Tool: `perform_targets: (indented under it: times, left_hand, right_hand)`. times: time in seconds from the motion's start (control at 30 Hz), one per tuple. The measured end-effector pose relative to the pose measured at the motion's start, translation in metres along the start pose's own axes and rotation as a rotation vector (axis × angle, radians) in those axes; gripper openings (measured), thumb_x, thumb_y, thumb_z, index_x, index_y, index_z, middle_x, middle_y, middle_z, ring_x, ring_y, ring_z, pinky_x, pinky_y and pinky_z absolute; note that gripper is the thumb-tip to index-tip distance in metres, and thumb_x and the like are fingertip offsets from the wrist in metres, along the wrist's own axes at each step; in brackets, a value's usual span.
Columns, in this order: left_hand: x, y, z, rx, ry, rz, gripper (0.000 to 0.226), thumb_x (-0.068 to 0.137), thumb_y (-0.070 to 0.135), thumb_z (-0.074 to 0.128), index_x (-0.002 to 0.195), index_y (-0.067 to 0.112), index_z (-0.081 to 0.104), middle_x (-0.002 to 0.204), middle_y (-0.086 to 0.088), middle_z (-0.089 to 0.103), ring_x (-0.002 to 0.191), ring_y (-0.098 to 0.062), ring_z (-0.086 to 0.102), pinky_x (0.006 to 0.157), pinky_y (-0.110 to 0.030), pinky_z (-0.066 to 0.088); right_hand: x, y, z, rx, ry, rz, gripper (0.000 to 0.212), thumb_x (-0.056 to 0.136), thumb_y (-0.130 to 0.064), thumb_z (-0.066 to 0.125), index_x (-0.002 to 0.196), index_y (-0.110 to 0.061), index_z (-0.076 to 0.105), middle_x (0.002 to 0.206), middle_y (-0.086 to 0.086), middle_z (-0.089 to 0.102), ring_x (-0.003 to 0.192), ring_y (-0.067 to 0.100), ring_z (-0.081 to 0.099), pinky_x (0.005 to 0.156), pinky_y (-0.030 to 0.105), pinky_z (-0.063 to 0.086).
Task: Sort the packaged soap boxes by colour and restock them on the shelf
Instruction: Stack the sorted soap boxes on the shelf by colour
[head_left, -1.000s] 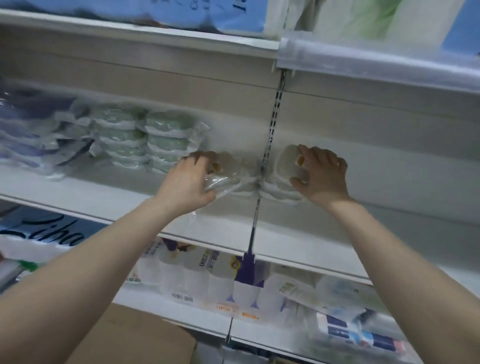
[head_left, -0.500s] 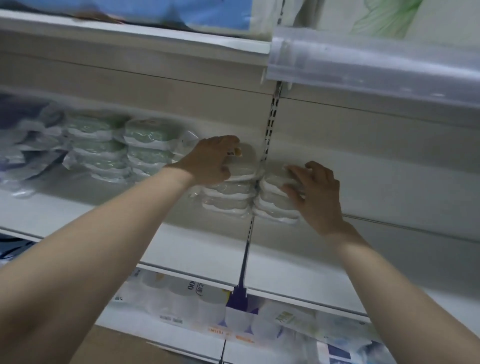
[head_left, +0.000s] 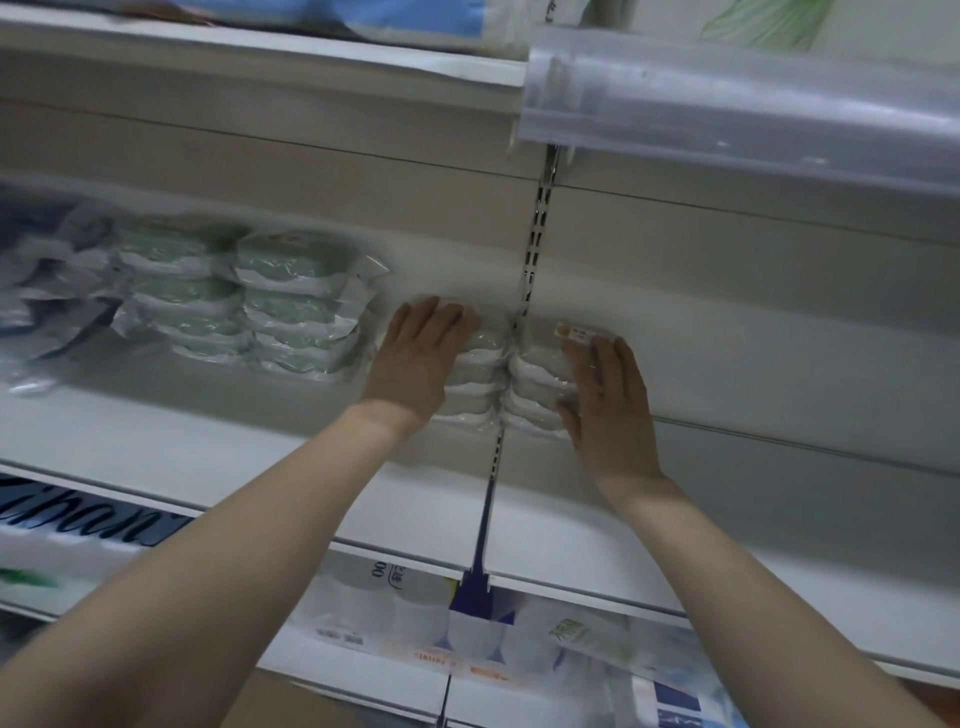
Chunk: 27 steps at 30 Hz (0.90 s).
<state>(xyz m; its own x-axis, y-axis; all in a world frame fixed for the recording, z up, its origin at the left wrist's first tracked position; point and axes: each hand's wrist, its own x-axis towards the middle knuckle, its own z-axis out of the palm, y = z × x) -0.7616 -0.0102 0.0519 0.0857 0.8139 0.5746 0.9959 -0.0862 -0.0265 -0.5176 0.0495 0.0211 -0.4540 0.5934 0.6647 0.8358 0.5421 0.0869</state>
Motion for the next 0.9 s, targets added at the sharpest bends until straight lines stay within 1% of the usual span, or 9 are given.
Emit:
perform_targets:
  times: [0.03,0.1,0.27,0.4,0.47,0.57,0.63,0.8,0.9]
  left_hand:
    - [0.0,0.001,-0.001,0.002,-0.003,-0.004,0.078,0.061,-0.013,0.044,0.136,0.011,0.05,0.133,-0.011,0.054,0.128,-0.04,0.042,0.111,-0.053,0.027]
    - [0.0,0.001,-0.002,0.003,0.004,0.001,0.081,0.059,-0.016,0.052,0.136,0.01,0.05,0.134,-0.011,0.053,0.129,-0.04,0.042,0.112,-0.053,0.026]
    - [-0.01,0.006,-0.011,0.007,0.036,0.022,0.076,0.065,-0.013,0.054,0.138,0.01,0.049,0.137,-0.01,0.052,0.131,-0.038,0.042,0.113,-0.048,0.023]
    - [-0.029,0.011,-0.022,0.047,0.077,0.067,0.069,0.068,-0.007,0.062,0.134,0.008,0.052,0.135,-0.013,0.054,0.129,-0.038,0.045,0.112,-0.049,0.028]
    - [-0.042,0.016,-0.031,0.051,0.103,0.084,0.064,0.071,-0.002,0.062,0.133,0.009,0.053,0.133,-0.012,0.055,0.127,-0.036,0.046,0.111,-0.048,0.03]
    - [-0.064,0.028,-0.047,0.062,0.121,0.117,0.055,0.079,0.008,0.062,0.134,0.011,0.052,0.133,-0.011,0.055,0.126,-0.035,0.047,0.111,-0.048,0.031]
    - [-0.083,0.036,-0.057,0.059,0.124,0.145,0.052,0.082,0.012,0.06,0.133,0.009,0.051,0.132,-0.011,0.054,0.125,-0.035,0.046,0.11,-0.048,0.031]
    - [-0.134,0.067,-0.081,0.014,0.087,0.193,0.055,0.085,0.019,0.056,0.139,0.012,0.045,0.135,-0.009,0.05,0.127,-0.032,0.041,0.114,-0.047,0.026]
    - [-0.158,0.09,-0.087,-0.037,0.082,0.202,0.056,0.085,0.02,0.059,0.139,0.011,0.046,0.137,-0.011,0.05,0.129,-0.032,0.041,0.115,-0.047,0.025]
  right_hand:
    - [0.0,0.0,0.0,-0.021,0.006,0.007,0.072,0.083,-0.022,0.068,0.148,-0.014,0.037,0.145,0.017,0.04,0.138,0.04,0.032,0.109,0.047,0.035]
    - [-0.001,-0.001,-0.001,-0.067,0.015,0.01,0.074,0.082,-0.025,0.069,0.148,-0.015,0.037,0.144,0.017,0.042,0.136,0.041,0.035,0.105,0.049,0.034]
    - [-0.008,-0.002,-0.008,-0.123,-0.001,-0.007,0.08,0.082,-0.03,0.07,0.151,-0.017,0.033,0.149,0.016,0.037,0.138,0.04,0.03,0.11,0.055,0.027]
    - [-0.018,-0.007,-0.024,-0.081,0.032,-0.039,0.075,0.084,-0.029,0.068,0.15,-0.017,0.034,0.152,0.017,0.035,0.14,0.039,0.025,0.112,0.056,0.025]
    - [-0.027,-0.011,-0.036,-0.087,0.031,-0.049,0.075,0.085,-0.03,0.068,0.15,-0.017,0.033,0.151,0.019,0.036,0.14,0.039,0.027,0.112,0.056,0.026]
    - [-0.046,-0.02,-0.061,-0.161,0.041,-0.071,0.069,0.086,-0.033,0.067,0.147,-0.013,0.039,0.146,0.02,0.042,0.137,0.041,0.035,0.111,0.055,0.03]
    - [-0.063,-0.028,-0.08,-0.188,0.039,-0.072,0.067,0.088,-0.035,0.065,0.146,-0.012,0.04,0.143,0.019,0.044,0.136,0.04,0.037,0.11,0.053,0.031]
    - [-0.124,-0.038,-0.123,-0.191,0.015,-0.058,0.069,0.088,-0.034,0.064,0.147,-0.01,0.038,0.141,0.021,0.046,0.135,0.042,0.038,0.109,0.053,0.03]
    - [-0.165,-0.038,-0.145,-0.208,-0.001,-0.038,0.065,0.092,-0.036,0.059,0.147,-0.01,0.038,0.139,0.022,0.049,0.134,0.041,0.041,0.109,0.052,0.031]
